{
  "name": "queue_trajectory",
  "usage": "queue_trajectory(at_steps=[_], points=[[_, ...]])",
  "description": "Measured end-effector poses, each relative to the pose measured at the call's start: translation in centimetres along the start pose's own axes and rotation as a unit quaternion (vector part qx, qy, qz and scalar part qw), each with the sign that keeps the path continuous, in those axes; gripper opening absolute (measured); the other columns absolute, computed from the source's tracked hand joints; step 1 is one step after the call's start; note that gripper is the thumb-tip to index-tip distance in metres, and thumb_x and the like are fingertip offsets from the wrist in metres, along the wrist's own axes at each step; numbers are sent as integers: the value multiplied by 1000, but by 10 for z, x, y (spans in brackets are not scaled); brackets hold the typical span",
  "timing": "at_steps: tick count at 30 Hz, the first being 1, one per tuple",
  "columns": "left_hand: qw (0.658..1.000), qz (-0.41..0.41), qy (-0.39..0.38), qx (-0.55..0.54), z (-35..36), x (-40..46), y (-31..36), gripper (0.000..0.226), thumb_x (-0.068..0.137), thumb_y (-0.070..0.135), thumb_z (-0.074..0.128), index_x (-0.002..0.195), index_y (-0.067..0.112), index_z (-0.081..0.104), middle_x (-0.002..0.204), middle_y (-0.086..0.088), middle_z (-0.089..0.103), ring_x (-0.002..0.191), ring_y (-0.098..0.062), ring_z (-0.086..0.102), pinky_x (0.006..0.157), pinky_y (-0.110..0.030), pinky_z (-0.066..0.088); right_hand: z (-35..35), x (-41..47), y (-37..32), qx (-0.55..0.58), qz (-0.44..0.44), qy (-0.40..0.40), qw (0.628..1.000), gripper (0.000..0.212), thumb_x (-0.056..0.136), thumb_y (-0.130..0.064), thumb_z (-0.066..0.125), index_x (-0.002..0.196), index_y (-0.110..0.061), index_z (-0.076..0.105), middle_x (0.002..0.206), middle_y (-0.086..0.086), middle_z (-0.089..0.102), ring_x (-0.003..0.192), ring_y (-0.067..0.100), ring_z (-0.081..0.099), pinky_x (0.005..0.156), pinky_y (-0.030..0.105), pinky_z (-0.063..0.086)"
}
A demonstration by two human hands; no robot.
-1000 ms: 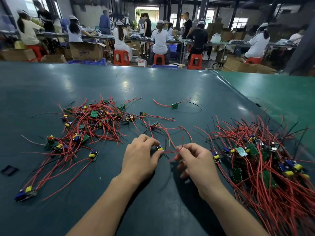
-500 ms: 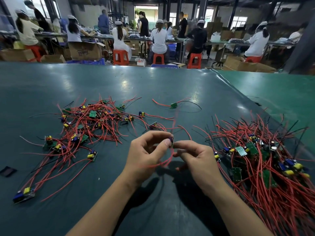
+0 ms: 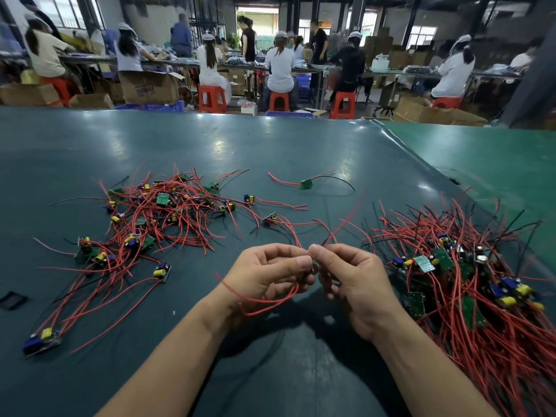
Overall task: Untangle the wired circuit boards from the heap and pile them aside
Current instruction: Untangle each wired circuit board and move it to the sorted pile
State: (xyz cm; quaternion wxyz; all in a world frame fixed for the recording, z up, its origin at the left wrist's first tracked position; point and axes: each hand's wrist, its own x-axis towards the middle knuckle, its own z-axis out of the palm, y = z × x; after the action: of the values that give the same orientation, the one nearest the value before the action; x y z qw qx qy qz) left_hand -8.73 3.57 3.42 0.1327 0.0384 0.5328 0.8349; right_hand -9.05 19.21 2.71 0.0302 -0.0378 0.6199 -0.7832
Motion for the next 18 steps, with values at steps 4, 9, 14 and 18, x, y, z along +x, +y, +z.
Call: queue_trajectory(at_steps=[4,9,14,18], points=[[999,-26,7,27,-2,-1,-1,18,59,8,77,77,5,76,76,-17,70,61,-22,69,58,-25,56,0,2,6,-44,-38,14,998,31,59,-42,80,72,-14,77,58,13,61,49,17,47,45,22,38],[998,-35,-4,56,2,-5,-2,16,65,14,76,78,5,73,74,-13,69,60,-17,64,55,-21,51,1,2,4,-52,-48,19,997,21,69,-35,77,78,-17,80,63,14,65,57,19,51,56,26,43],[998,-42,-43,33,6,-6,-2,20,67,-7,74,60,11,70,66,-13,65,58,-19,58,53,-22,49,-7,5,-6,34,-42,95,994,20,88,-8,66,71,-9,76,50,-2,48,37,6,33,34,14,22],[995,-45,-77,37,6,-8,-1,20,69,1,68,54,15,66,68,-7,66,61,-20,57,61,-26,47,-7,7,-11,115,-44,104,987,9,86,-7,67,82,-1,71,56,2,49,37,6,31,33,14,21]])
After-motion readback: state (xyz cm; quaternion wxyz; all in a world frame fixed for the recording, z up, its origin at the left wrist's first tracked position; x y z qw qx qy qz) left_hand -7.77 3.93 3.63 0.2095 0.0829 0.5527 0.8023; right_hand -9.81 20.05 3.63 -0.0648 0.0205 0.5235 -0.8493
